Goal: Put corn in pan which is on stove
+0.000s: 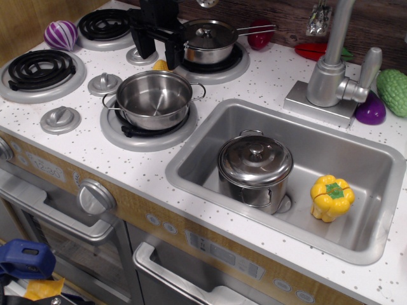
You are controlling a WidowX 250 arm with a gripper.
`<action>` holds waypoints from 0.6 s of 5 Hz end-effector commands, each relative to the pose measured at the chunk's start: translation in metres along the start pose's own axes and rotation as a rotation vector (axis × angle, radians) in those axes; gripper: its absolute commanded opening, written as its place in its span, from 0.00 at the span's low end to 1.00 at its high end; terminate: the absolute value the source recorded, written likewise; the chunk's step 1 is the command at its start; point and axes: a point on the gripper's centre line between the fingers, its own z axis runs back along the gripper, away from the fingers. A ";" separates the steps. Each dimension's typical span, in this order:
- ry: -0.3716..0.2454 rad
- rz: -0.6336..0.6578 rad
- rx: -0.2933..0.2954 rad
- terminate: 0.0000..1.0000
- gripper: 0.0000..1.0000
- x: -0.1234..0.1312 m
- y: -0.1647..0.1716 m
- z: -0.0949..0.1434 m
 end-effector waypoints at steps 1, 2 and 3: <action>0.000 0.000 0.000 0.00 1.00 0.000 0.000 0.000; -0.004 0.007 0.030 0.00 1.00 0.003 0.003 -0.003; -0.015 0.019 0.029 0.00 1.00 0.002 0.004 -0.010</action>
